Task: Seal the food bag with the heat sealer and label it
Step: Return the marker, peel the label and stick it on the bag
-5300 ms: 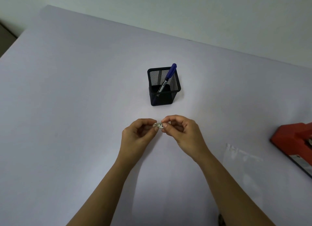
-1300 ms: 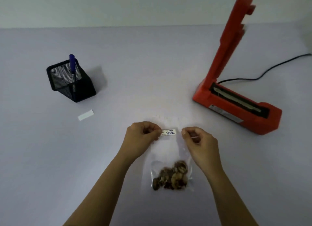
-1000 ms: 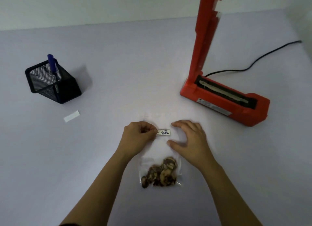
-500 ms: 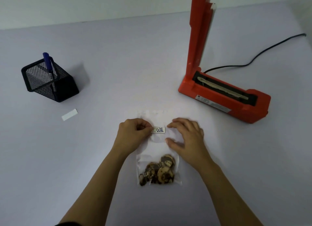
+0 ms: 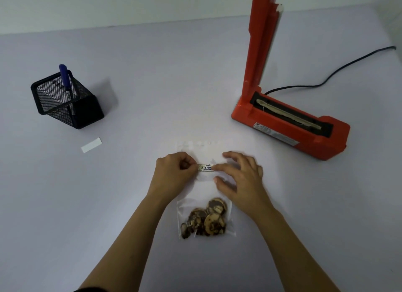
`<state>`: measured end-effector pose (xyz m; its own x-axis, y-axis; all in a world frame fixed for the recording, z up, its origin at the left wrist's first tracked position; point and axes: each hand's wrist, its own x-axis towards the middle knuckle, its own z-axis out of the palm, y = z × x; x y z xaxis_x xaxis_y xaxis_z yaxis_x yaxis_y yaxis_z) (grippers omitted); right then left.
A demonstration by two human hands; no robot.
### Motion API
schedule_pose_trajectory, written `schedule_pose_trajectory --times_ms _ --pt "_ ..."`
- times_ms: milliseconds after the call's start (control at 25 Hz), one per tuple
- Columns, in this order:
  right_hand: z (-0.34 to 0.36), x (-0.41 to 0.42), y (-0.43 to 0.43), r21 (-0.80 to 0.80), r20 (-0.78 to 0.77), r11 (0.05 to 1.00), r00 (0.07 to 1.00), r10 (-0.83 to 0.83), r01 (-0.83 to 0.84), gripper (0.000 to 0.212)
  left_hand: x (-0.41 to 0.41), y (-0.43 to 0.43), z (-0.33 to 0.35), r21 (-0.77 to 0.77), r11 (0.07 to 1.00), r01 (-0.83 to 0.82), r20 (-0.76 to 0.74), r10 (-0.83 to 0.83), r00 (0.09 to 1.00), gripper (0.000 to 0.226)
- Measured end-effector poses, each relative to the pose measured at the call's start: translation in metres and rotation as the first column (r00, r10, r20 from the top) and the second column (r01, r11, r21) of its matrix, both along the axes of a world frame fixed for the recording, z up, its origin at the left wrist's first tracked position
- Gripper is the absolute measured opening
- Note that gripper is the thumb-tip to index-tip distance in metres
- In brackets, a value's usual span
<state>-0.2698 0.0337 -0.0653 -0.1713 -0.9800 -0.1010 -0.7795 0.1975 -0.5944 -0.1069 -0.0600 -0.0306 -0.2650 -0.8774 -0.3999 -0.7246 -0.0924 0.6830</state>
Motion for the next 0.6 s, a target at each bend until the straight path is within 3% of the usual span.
schedule_pose_trajectory --times_ms 160,280,480,600 --pt "0.0 -0.001 0.0 -0.014 0.016 1.0 1.0 -0.009 0.009 0.029 -0.002 0.004 -0.002 -0.071 0.997 0.036 0.036 -0.033 0.999 0.006" --pt "0.001 -0.002 0.0 -0.013 0.033 1.0 0.999 -0.011 0.011 0.029 -0.003 0.012 -0.005 -0.217 0.972 0.095 0.073 -0.081 0.994 0.012" --pt "0.003 -0.001 0.001 -0.018 0.04 1.0 0.999 -0.013 0.014 0.031 0.007 0.03 -0.015 -0.5 0.839 0.214 0.069 -0.208 0.976 0.033" --pt "0.003 -0.002 0.001 -0.009 0.026 1.0 1.0 -0.003 0.004 0.033 0.01 0.043 -0.023 -0.521 0.773 0.364 0.145 -0.34 0.929 0.045"
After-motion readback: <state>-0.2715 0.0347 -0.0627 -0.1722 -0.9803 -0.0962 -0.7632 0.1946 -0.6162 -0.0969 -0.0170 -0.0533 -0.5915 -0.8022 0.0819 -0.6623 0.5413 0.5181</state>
